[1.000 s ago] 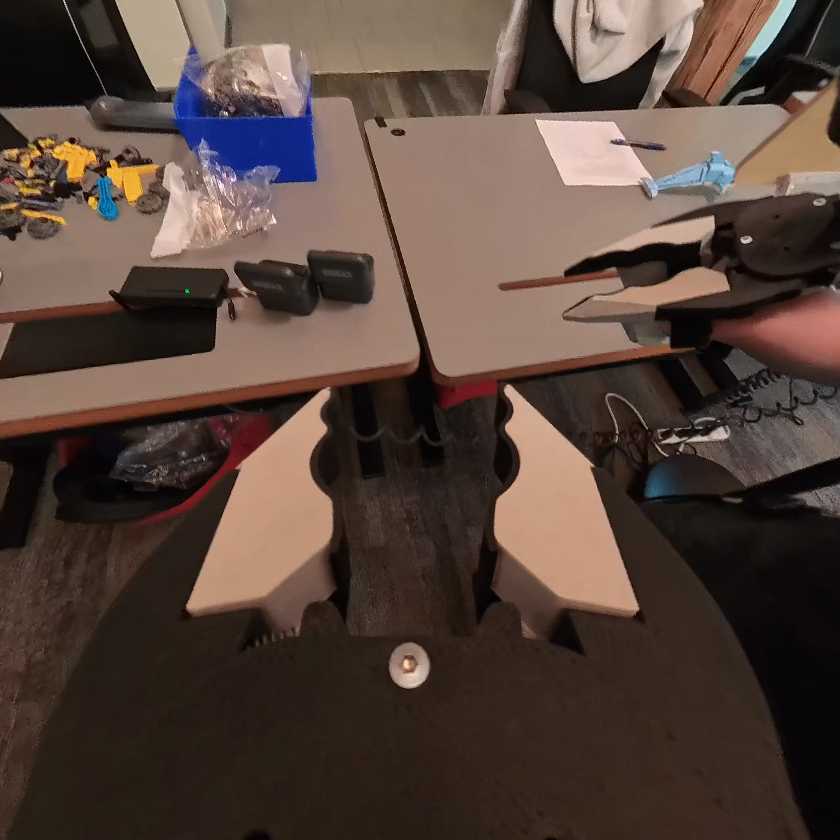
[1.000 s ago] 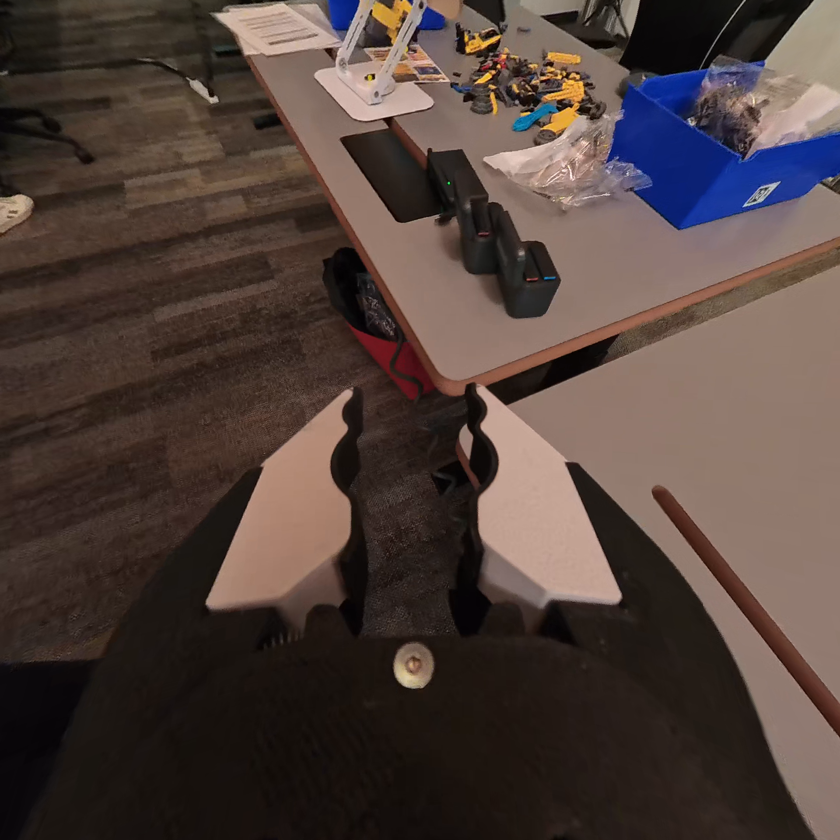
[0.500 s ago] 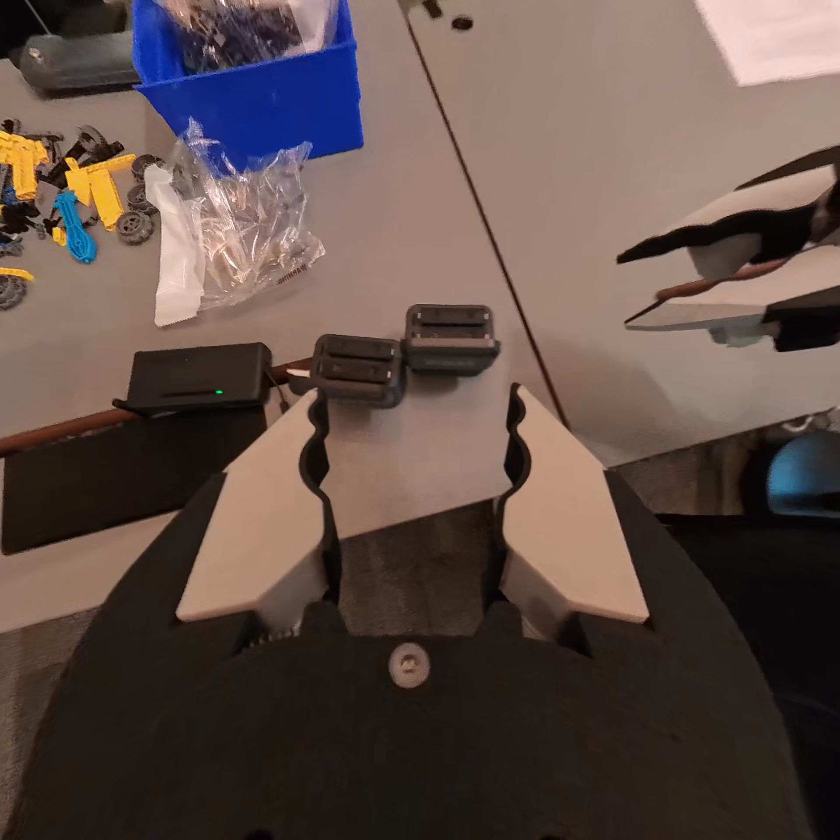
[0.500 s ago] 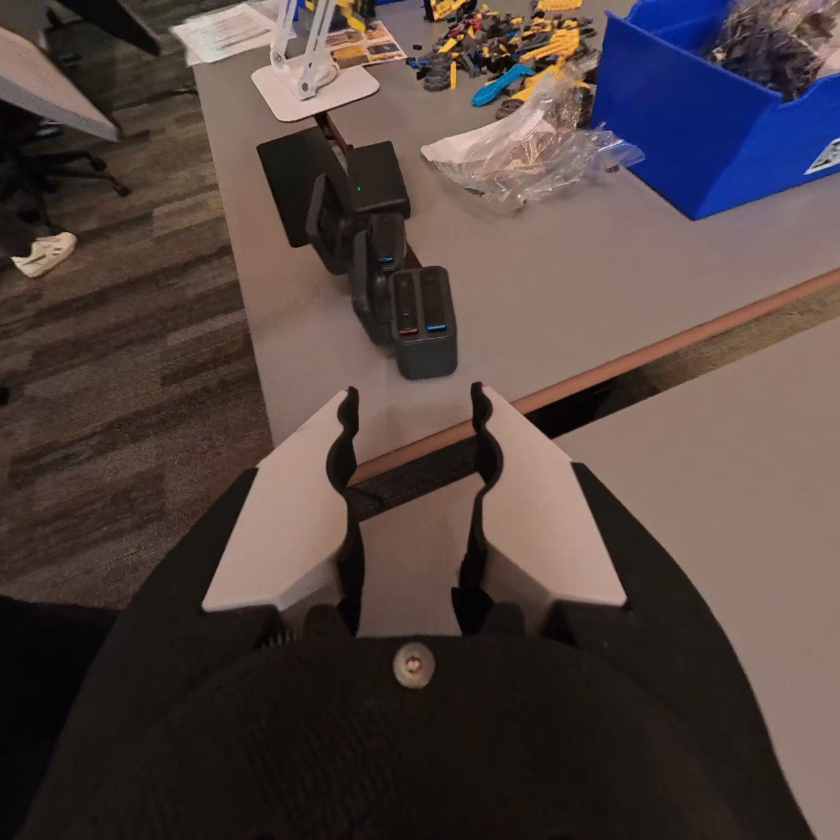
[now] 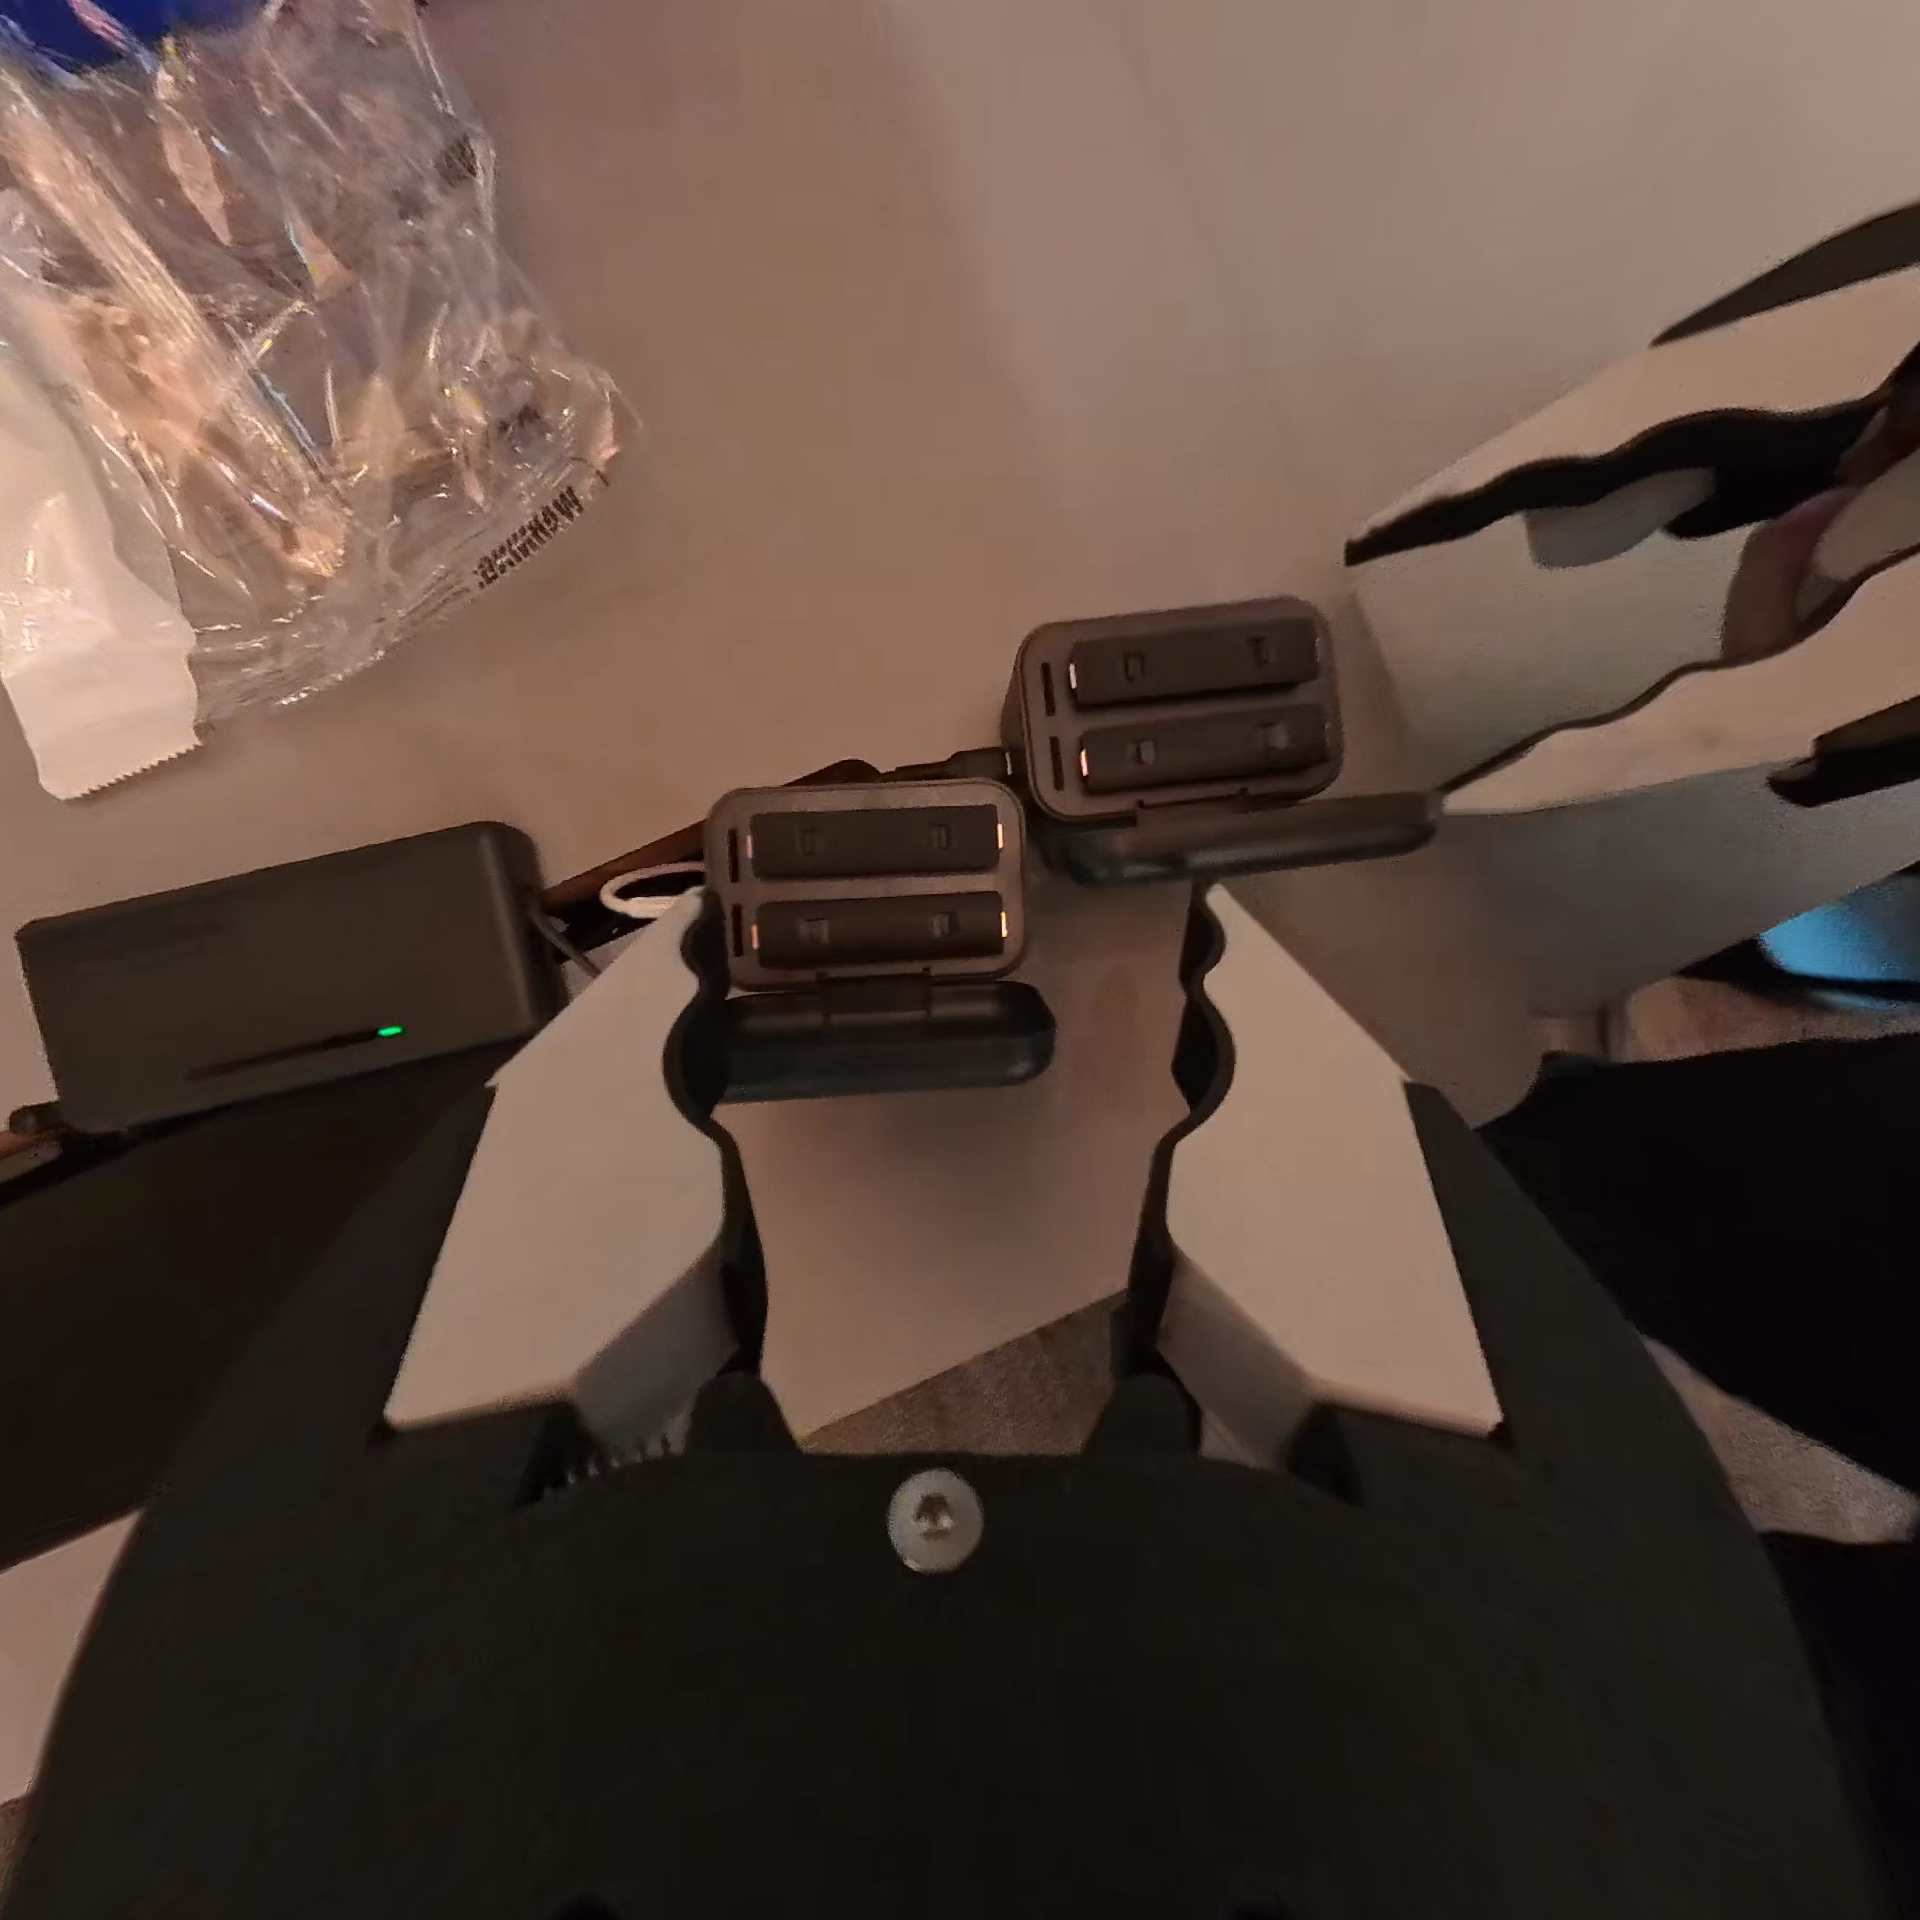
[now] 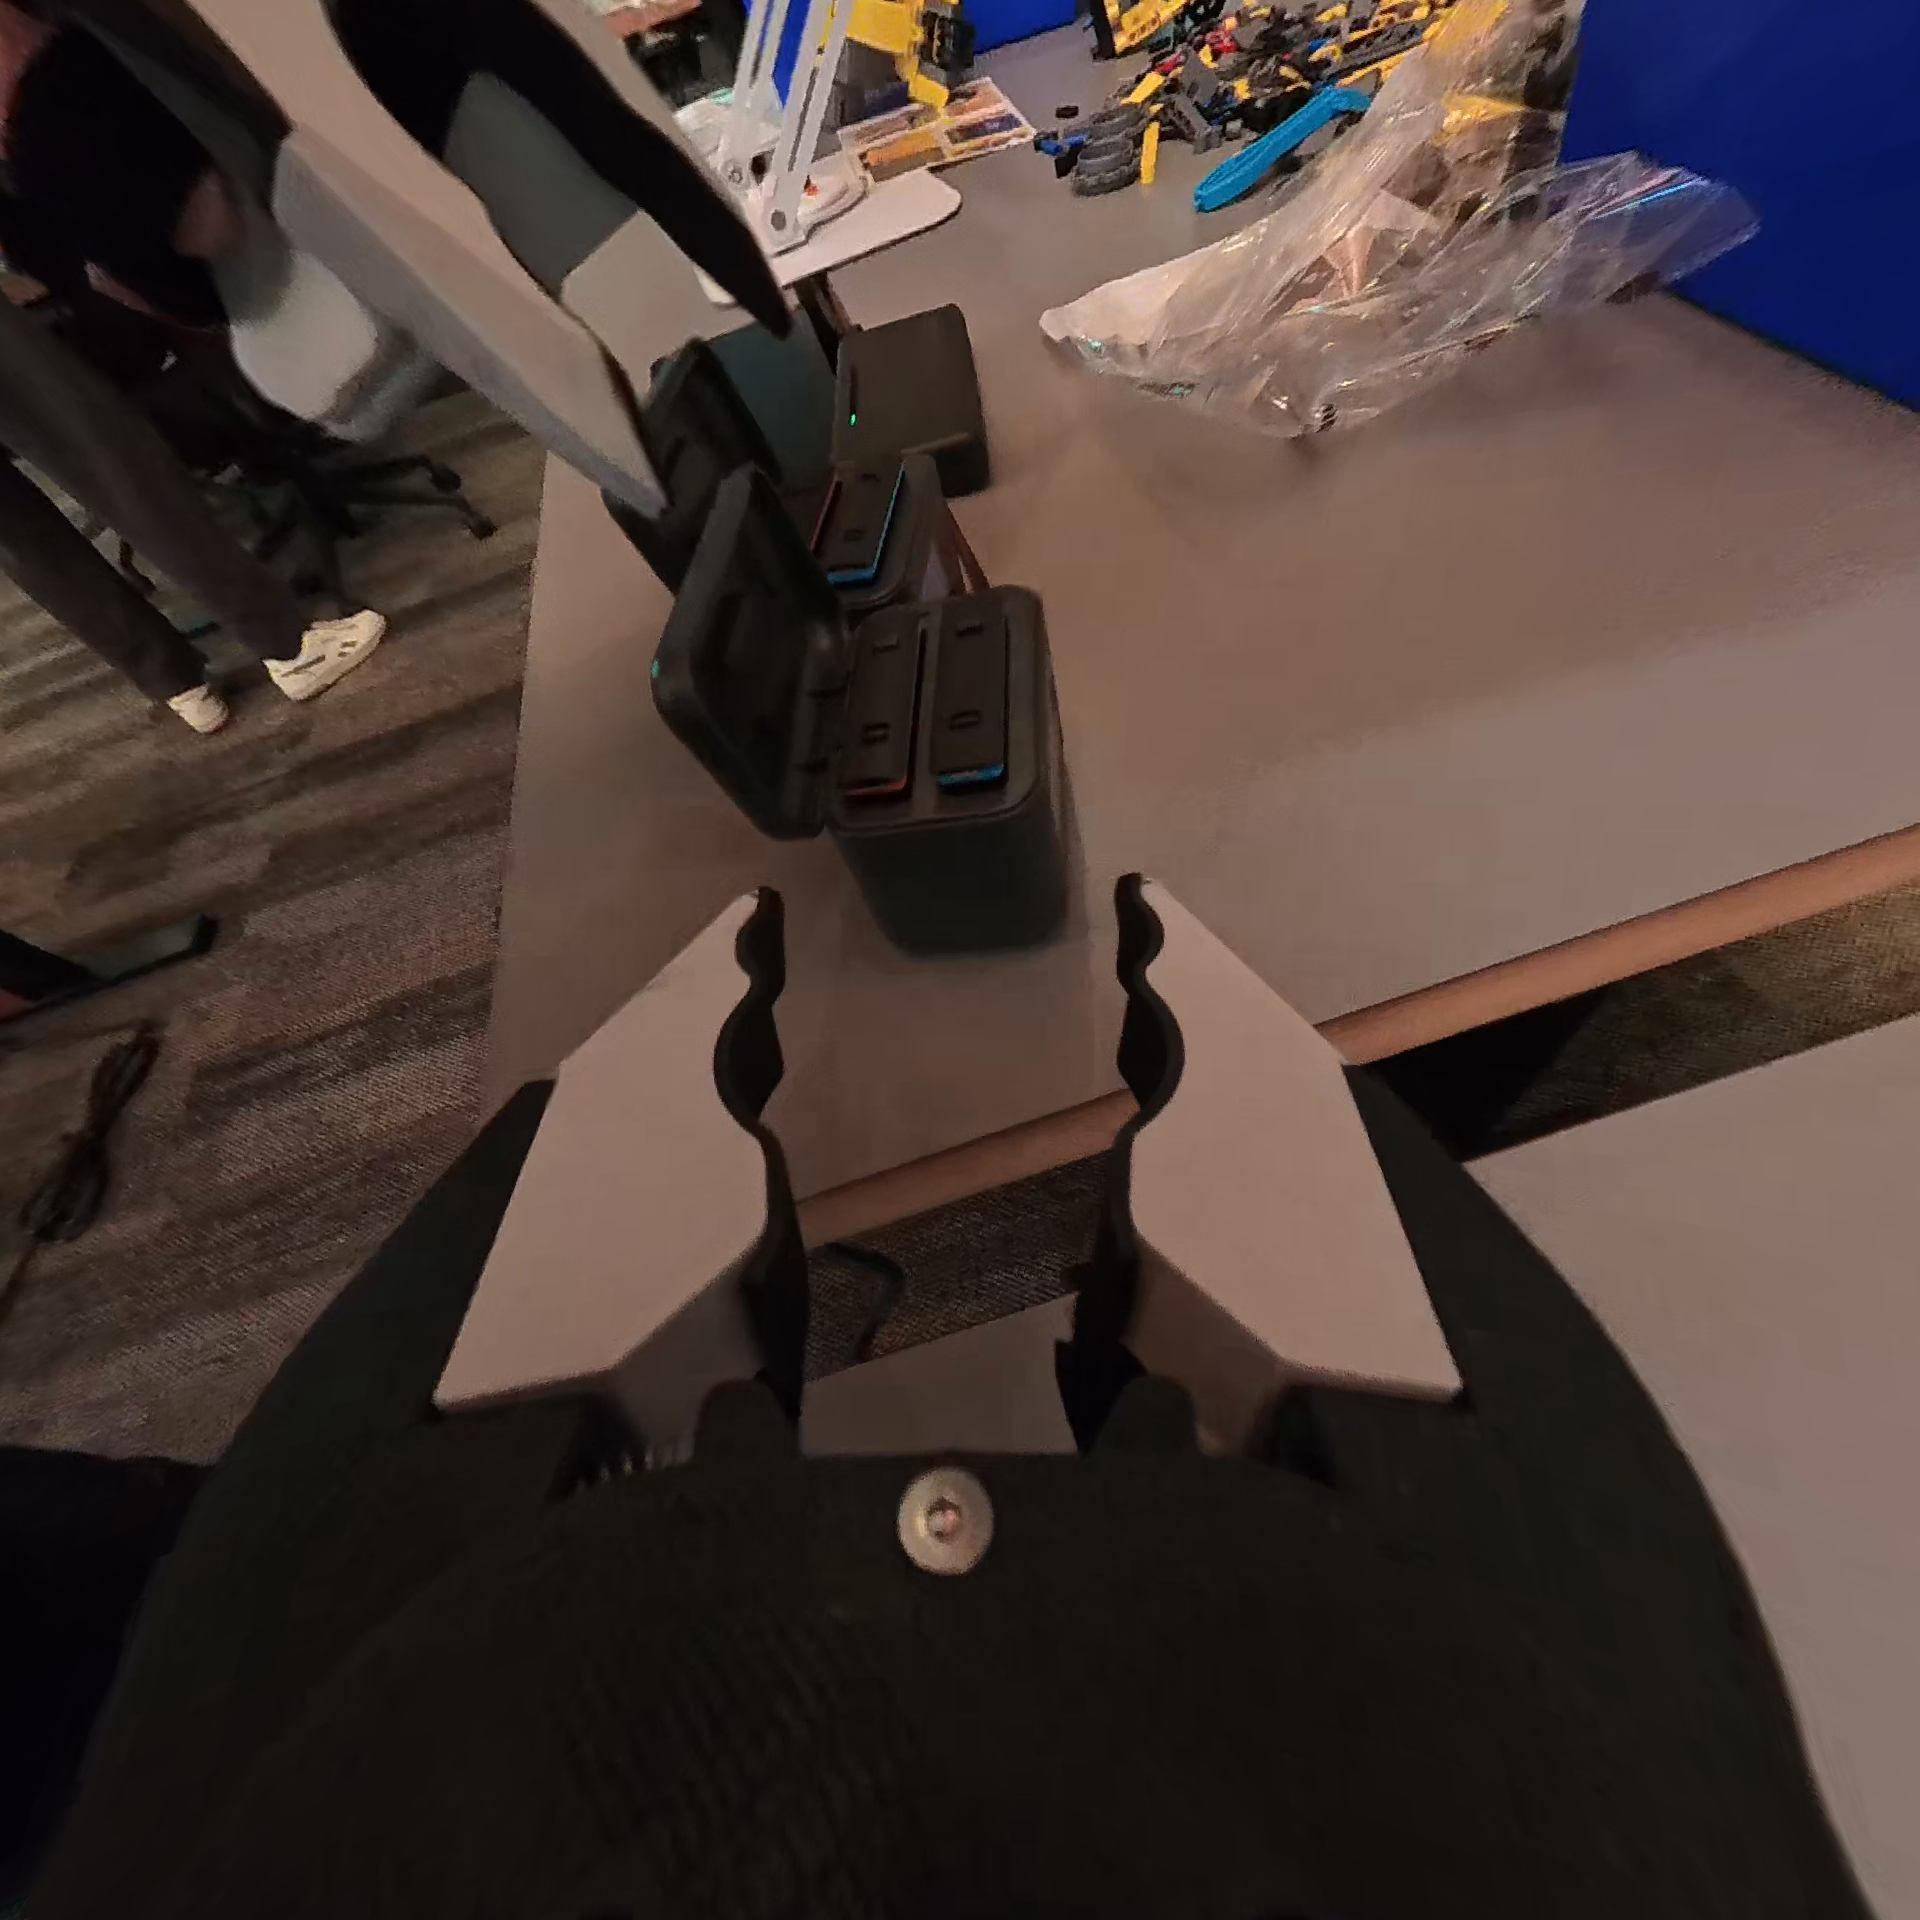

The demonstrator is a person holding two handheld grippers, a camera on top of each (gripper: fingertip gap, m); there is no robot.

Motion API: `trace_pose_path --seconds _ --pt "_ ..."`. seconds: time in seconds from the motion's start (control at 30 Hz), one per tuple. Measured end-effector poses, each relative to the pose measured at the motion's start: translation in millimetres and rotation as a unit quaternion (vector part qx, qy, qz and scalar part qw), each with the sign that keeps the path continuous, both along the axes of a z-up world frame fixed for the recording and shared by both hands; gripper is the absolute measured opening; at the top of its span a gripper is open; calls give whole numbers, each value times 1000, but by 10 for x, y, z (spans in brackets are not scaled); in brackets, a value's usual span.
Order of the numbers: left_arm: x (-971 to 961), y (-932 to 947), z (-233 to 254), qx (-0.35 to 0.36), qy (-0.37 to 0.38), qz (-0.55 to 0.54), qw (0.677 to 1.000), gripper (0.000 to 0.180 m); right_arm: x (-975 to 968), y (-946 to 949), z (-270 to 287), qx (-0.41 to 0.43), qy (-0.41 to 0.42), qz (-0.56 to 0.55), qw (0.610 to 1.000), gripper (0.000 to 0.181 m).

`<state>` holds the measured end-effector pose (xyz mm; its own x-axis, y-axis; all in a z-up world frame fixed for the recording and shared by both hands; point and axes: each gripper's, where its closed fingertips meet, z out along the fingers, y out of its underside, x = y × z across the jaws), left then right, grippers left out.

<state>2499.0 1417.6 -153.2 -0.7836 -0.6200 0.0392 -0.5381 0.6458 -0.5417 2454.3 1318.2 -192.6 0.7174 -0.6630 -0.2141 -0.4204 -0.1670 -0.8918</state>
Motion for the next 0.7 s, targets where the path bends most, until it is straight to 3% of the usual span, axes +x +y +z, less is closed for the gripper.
trace_pose_path --seconds 0.43,0.7 --pt "2 180 -326 107 27 -57 992 83 73 130 -110 31 -10 57 998 61" --pt "-5 239 -402 120 35 -60 990 82 37 175 -159 44 -6 67 997 56"
